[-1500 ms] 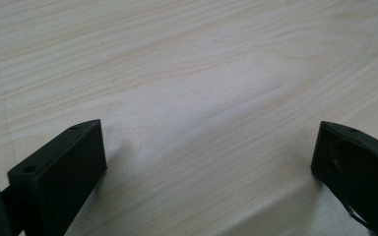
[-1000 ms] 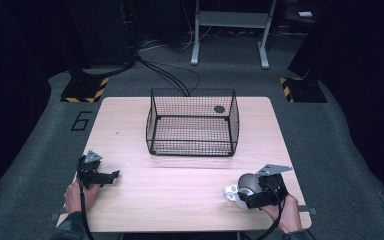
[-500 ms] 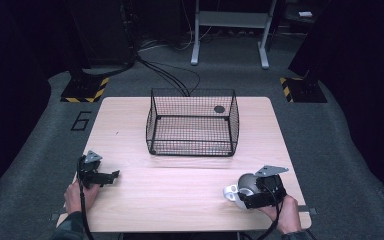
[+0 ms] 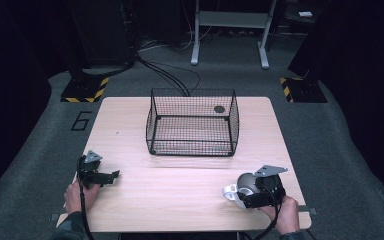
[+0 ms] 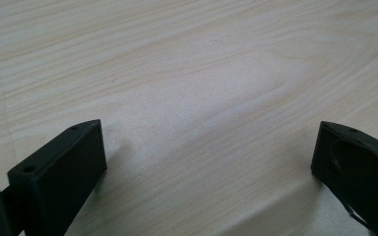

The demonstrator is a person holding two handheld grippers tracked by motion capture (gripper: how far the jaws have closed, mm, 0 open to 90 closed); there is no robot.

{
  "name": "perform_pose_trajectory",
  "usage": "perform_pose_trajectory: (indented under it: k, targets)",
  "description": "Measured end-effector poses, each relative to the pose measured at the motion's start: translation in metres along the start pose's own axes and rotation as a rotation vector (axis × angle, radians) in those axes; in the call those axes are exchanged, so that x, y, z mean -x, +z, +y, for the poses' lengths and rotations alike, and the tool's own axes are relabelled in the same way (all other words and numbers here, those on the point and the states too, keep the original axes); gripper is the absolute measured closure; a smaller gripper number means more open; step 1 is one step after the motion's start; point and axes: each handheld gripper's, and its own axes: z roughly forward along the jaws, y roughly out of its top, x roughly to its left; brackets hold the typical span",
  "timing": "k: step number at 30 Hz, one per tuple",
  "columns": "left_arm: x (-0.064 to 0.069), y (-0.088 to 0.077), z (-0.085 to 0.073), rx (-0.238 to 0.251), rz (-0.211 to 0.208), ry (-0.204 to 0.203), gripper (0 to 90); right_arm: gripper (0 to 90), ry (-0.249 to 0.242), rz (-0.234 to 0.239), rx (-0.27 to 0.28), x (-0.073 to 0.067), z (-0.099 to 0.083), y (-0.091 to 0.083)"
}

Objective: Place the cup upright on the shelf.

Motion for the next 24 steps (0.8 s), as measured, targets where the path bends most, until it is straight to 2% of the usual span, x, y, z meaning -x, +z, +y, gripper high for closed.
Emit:
perform_pose_trajectory:
  k: [8, 11, 12, 19, 21, 22, 24]
  targets:
    - [0.0, 0.0, 0.0, 0.005, 0.002, -0.001, 0.1, 5.9, -0.016, -0.02, 0.012, -0.001, 0.013, 0.0]
    - [0.0, 0.0, 0.0, 0.005, 0.003, -0.002, 0.1, 5.9, -0.032, -0.017, 0.017, 0.0, 0.019, 0.0]
    - [0.0, 0.0, 0.0, 0.005, 0.003, -0.002, 0.1, 5.9, -0.022, -0.015, 0.016, -0.001, 0.021, 0.0]
    - [0.0, 0.0, 0.0, 0.005, 0.002, -0.002, 0.1, 5.9, -0.038, -0.01, 0.028, -0.002, 0.035, 0.004]
    - [0.0, 0.0, 0.0, 0.005, 0.002, -0.002, 0.1, 5.9, -0.054, -0.007, 0.037, -0.002, 0.039, 0.005]
    - [0.0, 0.0, 0.0, 0.005, 0.002, -0.002, 0.1, 5.9, -0.039, -0.008, 0.037, -0.004, 0.04, 0.005]
    - [0.0, 0.0, 0.0, 0.004, 0.002, -0.001, 0.1, 5.9, -0.055, 0.0, 0.036, -0.003, 0.045, 0.006]
